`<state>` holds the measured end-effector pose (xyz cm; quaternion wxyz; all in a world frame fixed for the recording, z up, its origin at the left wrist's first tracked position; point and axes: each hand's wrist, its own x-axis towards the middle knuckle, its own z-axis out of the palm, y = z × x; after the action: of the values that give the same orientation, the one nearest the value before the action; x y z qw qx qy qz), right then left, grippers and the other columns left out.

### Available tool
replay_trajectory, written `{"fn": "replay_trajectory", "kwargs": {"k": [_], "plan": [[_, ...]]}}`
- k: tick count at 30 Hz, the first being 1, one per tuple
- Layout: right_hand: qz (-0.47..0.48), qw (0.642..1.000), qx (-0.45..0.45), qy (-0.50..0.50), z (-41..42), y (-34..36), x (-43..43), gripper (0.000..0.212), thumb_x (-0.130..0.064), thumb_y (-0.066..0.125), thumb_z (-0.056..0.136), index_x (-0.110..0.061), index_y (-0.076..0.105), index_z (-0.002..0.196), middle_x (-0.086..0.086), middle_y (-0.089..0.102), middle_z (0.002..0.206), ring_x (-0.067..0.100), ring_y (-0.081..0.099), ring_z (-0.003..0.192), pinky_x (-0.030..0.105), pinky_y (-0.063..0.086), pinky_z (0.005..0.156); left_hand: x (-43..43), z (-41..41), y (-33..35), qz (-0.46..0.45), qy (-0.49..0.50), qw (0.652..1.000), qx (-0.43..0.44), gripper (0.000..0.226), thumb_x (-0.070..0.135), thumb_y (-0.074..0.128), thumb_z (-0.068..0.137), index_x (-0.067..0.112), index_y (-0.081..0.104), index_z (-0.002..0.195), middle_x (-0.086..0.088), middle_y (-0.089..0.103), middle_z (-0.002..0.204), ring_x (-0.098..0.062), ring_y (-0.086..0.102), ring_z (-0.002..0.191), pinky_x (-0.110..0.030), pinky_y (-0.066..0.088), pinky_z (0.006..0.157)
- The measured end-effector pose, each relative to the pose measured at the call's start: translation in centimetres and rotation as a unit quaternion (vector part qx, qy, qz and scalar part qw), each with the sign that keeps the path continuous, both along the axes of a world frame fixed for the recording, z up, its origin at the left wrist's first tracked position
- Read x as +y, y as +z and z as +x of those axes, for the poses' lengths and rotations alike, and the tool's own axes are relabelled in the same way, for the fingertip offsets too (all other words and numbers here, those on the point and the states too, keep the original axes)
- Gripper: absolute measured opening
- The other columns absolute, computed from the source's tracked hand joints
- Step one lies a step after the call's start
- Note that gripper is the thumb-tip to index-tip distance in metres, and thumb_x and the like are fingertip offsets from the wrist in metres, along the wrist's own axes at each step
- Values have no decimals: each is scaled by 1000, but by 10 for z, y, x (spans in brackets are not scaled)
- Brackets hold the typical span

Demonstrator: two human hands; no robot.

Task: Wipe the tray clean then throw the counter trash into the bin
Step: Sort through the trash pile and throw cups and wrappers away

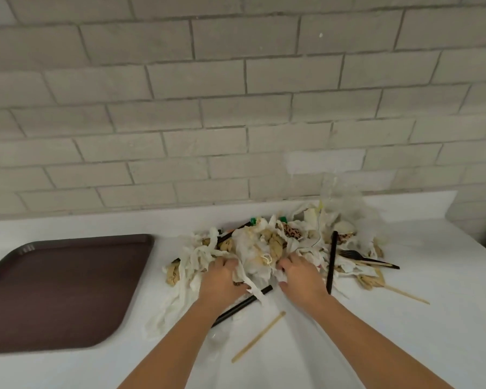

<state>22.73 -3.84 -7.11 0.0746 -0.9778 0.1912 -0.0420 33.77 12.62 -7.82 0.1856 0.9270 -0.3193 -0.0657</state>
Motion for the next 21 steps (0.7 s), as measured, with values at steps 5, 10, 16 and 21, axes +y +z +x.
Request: {"fn": "replay_trajectory", "kwargs": {"k": [5, 10, 16, 21], "plan": [[92, 983, -152, -40, 8, 16, -9, 18, -21, 48, 86, -18, 57, 102, 1, 61, 95, 20, 57, 79, 26, 40, 58, -21, 4, -12, 106, -12, 991, -84, 62, 42, 58, 81, 23, 38, 136, -4, 36, 140, -26, 37, 126, -38, 37, 100], [54, 983, -118, -130, 44, 38, -50, 40, -17, 43, 93, -12, 45, 133, 9, 50, 125, 25, 55, 105, 31, 45, 76, -24, 12, -16, 142, -37, 982, -123, 66, 48, 59, 77, 19, 38, 132, -2, 39, 137, -25, 36, 127, -37, 31, 102], [52, 978, 28, -202, 69, 24, -79, 30, -32, 44, 94, -13, 60, 112, 5, 64, 106, 24, 61, 96, 29, 46, 70, -26, 15, -10, 105, -56, 985, -123, 57, 53, 58, 76, 20, 46, 121, 1, 52, 125, -22, 45, 120, -34, 32, 96], [101, 969, -48, -220, 67, 27, -79, 27, -43, 50, 91, -19, 62, 93, -1, 62, 82, 21, 61, 78, 27, 43, 58, -19, 17, -3, 83, -89, 981, -152, 50, 58, 49, 86, 22, 49, 121, 2, 59, 118, -19, 52, 112, -32, 37, 90]]}}
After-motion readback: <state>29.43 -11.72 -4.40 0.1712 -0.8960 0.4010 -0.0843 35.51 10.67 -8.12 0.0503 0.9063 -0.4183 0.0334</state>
